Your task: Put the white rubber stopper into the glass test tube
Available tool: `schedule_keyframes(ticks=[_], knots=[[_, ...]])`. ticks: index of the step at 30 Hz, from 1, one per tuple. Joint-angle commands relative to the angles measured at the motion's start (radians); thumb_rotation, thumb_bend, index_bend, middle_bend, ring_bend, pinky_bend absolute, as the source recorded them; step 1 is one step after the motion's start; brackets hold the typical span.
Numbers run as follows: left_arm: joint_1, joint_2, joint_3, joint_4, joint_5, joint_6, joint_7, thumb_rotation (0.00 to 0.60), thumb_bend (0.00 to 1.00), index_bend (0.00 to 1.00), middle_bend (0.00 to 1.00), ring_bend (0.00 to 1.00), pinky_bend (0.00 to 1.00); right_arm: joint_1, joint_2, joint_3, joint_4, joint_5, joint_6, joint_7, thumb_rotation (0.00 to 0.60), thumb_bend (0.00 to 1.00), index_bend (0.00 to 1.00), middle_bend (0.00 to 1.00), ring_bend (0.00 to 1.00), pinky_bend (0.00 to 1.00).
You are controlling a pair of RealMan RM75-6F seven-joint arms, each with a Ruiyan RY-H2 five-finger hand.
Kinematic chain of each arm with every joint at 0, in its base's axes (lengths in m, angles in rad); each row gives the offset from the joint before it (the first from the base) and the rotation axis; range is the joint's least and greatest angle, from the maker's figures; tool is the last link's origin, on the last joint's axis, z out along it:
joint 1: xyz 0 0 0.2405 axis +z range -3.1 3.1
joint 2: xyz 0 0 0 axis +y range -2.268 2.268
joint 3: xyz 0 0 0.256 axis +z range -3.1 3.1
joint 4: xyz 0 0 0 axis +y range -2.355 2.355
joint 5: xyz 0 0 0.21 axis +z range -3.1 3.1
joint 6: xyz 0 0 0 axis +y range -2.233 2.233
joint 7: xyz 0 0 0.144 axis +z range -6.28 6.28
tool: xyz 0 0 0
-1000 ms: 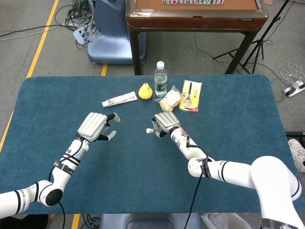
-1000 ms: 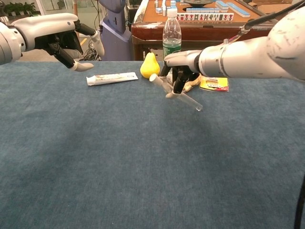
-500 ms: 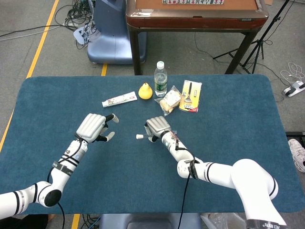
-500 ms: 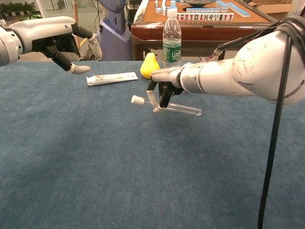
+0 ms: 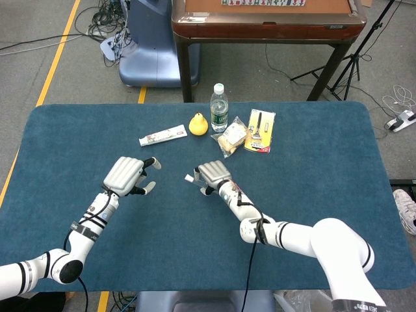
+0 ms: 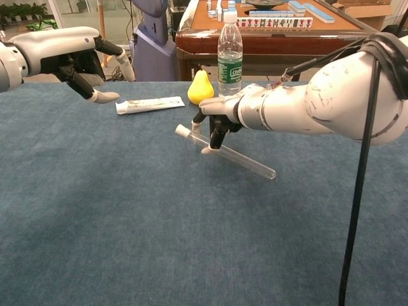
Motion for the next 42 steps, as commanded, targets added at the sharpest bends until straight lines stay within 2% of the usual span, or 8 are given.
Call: schedule_keyframes(ticks=[1, 13, 20, 24, 27, 31, 35, 42], knots=[[0.000, -0.002, 0.000, -0.001, 0.001, 0.000, 0.000, 0.600, 0.30, 0.37, 1.00, 1.00, 1.00, 0.006, -0.005, -0.008, 0.003, 0.007, -0.007, -0.007, 0.600, 0.36, 0.38, 1.00, 1.00, 1.00], [0.005, 0.000, -0.001, 0.003, 0.002, 0.004, -0.004, 0.600, 0.30, 0.37, 1.00, 1.00, 1.00, 0.005, 0.020, -0.018, -0.032, 0.001, 0.041, -0.020, 0.600, 0.13, 0.31, 1.00, 1.00, 1.00], [0.021, 0.006, -0.002, 0.014, 0.010, 0.022, -0.020, 0.600, 0.30, 0.37, 1.00, 1.00, 1.00, -0.068, 0.118, -0.009, -0.177, -0.099, 0.186, 0.001, 0.600, 0.13, 0.31, 1.00, 1.00, 1.00], [0.051, 0.015, 0.003, 0.025, 0.025, 0.061, -0.041, 0.600, 0.30, 0.37, 1.00, 1.00, 1.00, -0.146, 0.213, -0.025, -0.310, -0.191, 0.337, -0.002, 0.600, 0.19, 0.31, 1.00, 1.00, 1.00], [0.086, 0.027, 0.014, 0.033, 0.044, 0.102, -0.056, 0.600, 0.30, 0.37, 0.98, 0.99, 1.00, -0.222, 0.291, -0.040, -0.420, -0.251, 0.462, -0.002, 0.600, 0.27, 0.43, 1.00, 1.00, 1.00], [0.140, 0.042, 0.028, 0.039, 0.056, 0.168, -0.063, 0.600, 0.30, 0.37, 0.89, 0.88, 1.00, -0.313, 0.387, -0.070, -0.542, -0.321, 0.585, -0.007, 0.600, 0.35, 0.58, 0.97, 1.00, 1.00], [0.199, 0.069, 0.047, 0.038, 0.057, 0.220, -0.076, 0.600, 0.30, 0.37, 0.81, 0.78, 0.98, -0.416, 0.466, -0.108, -0.630, -0.402, 0.705, 0.007, 0.600, 0.37, 0.62, 0.90, 0.98, 1.00], [0.321, 0.132, 0.090, 0.008, 0.073, 0.331, -0.081, 0.600, 0.30, 0.37, 0.61, 0.57, 0.72, -0.604, 0.568, -0.182, -0.715, -0.528, 0.871, 0.055, 0.600, 0.39, 0.62, 0.76, 0.81, 1.00]])
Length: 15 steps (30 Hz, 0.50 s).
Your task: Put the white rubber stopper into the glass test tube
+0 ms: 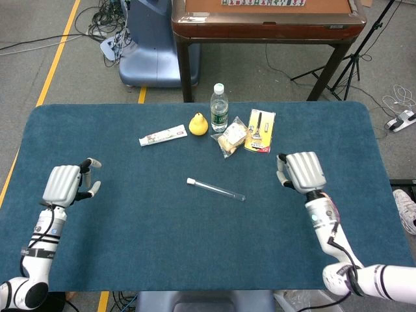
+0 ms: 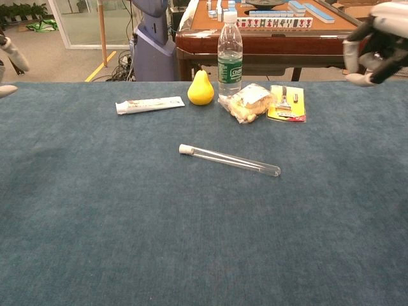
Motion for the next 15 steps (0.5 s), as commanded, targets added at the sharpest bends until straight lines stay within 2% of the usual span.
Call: schedule_keyframes(ticks=[1, 5, 9, 12, 15], knots=[[0.063, 0.036, 0.026, -0.019, 0.016, 0.067, -0.006, 0.600, 0.30, 0.37, 0.58, 0.53, 0.68, -0.104, 0.061, -0.047, -0.047, -0.075, 0.082, 0.041, 0.600, 0.39, 0.62, 0.74, 0.78, 0.98], [0.122, 0.049, 0.046, -0.027, 0.041, 0.131, -0.003, 0.600, 0.30, 0.35, 0.47, 0.42, 0.53, -0.181, 0.087, -0.064, -0.050, -0.108, 0.111, 0.088, 0.600, 0.39, 0.61, 0.64, 0.66, 0.81], [0.171, 0.057, 0.067, -0.032, 0.073, 0.181, 0.002, 0.600, 0.30, 0.30, 0.39, 0.34, 0.41, -0.236, 0.104, -0.077, -0.049, -0.130, 0.099, 0.132, 0.600, 0.38, 0.55, 0.54, 0.52, 0.66], [0.206, 0.060, 0.081, -0.041, 0.097, 0.215, 0.004, 0.600, 0.29, 0.28, 0.36, 0.32, 0.36, -0.272, 0.110, -0.082, -0.050, -0.154, 0.102, 0.144, 0.600, 0.36, 0.53, 0.50, 0.47, 0.60], [0.242, 0.058, 0.098, -0.049, 0.128, 0.255, 0.007, 0.600, 0.28, 0.26, 0.34, 0.30, 0.32, -0.310, 0.100, -0.080, -0.034, -0.185, 0.125, 0.152, 0.600, 0.36, 0.51, 0.49, 0.46, 0.60]])
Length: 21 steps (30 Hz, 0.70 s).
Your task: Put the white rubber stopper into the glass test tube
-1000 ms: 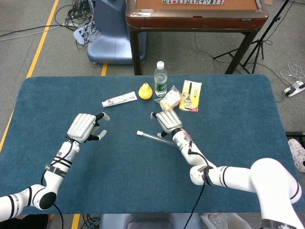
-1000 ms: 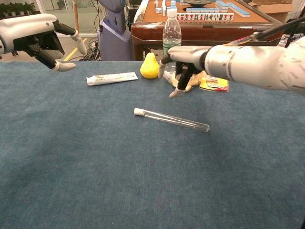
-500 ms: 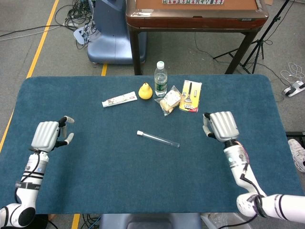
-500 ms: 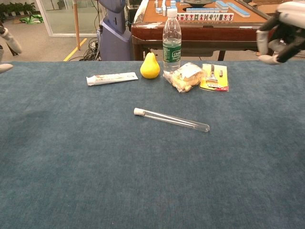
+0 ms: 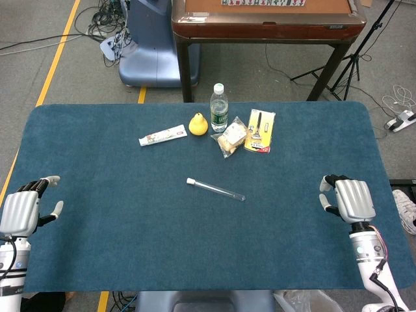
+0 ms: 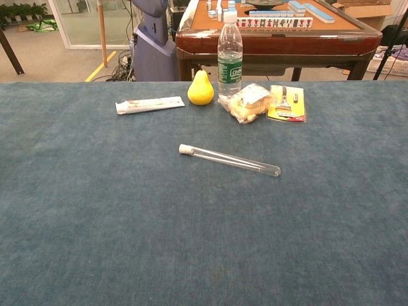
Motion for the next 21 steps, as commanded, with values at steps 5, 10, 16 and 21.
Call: schedule_keyframes(ticks=[5, 10, 16, 21], knots=[[0.085, -0.013, 0.043, -0.023, 0.064, 0.088, 0.030, 0.600, 0.28, 0.26, 0.33, 0.29, 0.30, -0.077, -0.006, 0.000, 0.012, -0.045, 0.016, 0.017, 0.600, 0.36, 0.51, 0.49, 0.46, 0.60], [0.122, -0.007, 0.065, -0.065, 0.087, 0.104, 0.079, 0.600, 0.28, 0.26, 0.33, 0.29, 0.29, -0.116, 0.007, 0.003, -0.004, -0.079, 0.018, 0.022, 0.600, 0.36, 0.51, 0.49, 0.46, 0.60], [0.139, -0.010, 0.092, -0.088, 0.144, 0.086, 0.078, 0.600, 0.28, 0.26, 0.33, 0.29, 0.27, -0.144, 0.021, -0.013, 0.003, -0.180, -0.005, 0.066, 0.600, 0.36, 0.51, 0.49, 0.46, 0.60], [0.149, -0.029, 0.096, -0.088, 0.190, 0.092, 0.081, 0.600, 0.28, 0.27, 0.33, 0.29, 0.26, -0.175, 0.016, -0.019, 0.031, -0.257, -0.002, 0.131, 0.600, 0.36, 0.51, 0.49, 0.46, 0.60]])
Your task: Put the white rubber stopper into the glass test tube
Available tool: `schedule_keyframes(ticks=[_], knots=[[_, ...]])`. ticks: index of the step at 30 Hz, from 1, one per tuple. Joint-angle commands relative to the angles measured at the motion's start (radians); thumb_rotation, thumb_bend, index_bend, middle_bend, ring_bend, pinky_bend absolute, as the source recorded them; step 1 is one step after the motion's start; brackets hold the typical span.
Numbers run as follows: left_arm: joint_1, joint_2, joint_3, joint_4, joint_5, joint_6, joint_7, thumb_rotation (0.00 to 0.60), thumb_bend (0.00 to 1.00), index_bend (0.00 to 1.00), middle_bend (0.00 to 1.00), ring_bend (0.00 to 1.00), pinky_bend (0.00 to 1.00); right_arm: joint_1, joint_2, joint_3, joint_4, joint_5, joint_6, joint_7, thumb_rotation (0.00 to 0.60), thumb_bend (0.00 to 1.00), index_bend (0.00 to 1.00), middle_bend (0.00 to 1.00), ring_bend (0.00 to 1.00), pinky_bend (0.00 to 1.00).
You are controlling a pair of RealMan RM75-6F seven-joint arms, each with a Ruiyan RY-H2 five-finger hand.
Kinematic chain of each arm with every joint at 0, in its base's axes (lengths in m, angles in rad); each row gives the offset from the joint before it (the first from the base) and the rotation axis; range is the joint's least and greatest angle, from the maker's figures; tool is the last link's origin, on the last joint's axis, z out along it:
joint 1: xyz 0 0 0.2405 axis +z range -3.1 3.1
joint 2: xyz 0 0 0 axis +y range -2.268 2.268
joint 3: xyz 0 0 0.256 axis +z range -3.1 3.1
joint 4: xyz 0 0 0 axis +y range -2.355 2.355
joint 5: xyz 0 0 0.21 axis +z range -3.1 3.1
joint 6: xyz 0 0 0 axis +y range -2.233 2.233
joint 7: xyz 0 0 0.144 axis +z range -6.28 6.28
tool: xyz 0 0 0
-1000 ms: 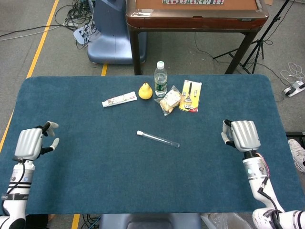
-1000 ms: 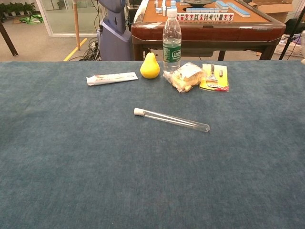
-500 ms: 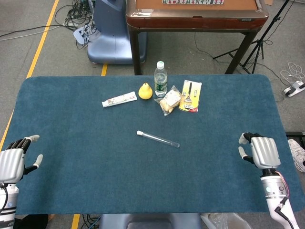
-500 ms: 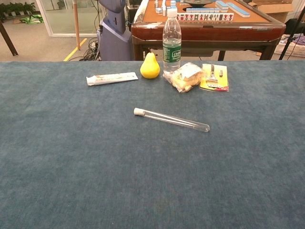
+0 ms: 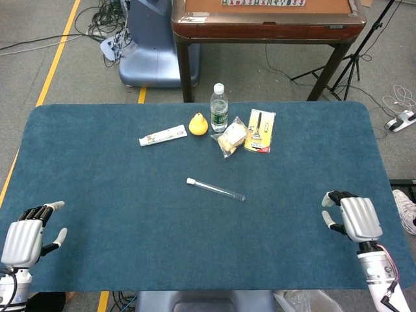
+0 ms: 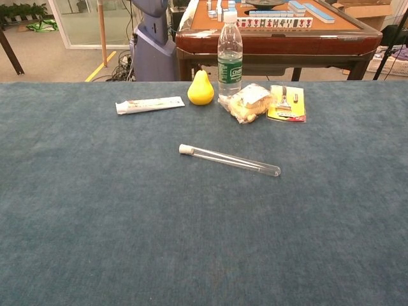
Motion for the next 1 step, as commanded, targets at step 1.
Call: schedule_keyframes(ticks=[1], knots=[[0.007, -0.011, 0.003, -0.002, 0.022, -0.001, 0.003, 0.600, 0.28, 0.27, 0.33, 0.29, 0.26, -0.028, -0.003, -0.005, 0.023, -0.052, 0.004, 0.035, 0.600, 0.36, 0.51, 0.49, 0.46, 0.60]])
